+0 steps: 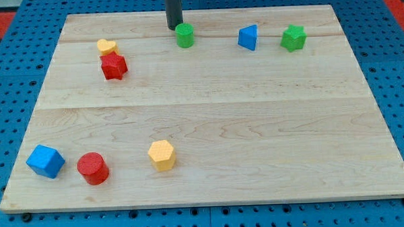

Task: Push the blue cube into the yellow star

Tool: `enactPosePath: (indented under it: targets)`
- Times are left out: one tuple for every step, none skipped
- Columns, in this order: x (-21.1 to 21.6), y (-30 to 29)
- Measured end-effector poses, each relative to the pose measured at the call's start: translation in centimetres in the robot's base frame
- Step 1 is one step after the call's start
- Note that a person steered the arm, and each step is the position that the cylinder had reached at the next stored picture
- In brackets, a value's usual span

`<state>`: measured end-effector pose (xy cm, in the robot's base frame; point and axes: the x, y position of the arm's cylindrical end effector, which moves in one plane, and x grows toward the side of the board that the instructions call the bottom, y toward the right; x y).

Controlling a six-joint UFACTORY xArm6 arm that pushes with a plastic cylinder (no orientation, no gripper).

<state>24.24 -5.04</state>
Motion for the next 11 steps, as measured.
enactPosePath:
  targets:
    - [0.9, 0.6]
    - [1.0, 0.7]
    - [-1.5, -1.1]
    - [-1.9, -4.5]
    - [-1.4, -12.1]
    - [2.6, -18.9]
    - [9.2, -23.0]
    - [15.6, -25.4]
    - [19.0, -25.5]
    - [26.2, -24.7]
    - [33.4, -24.5]
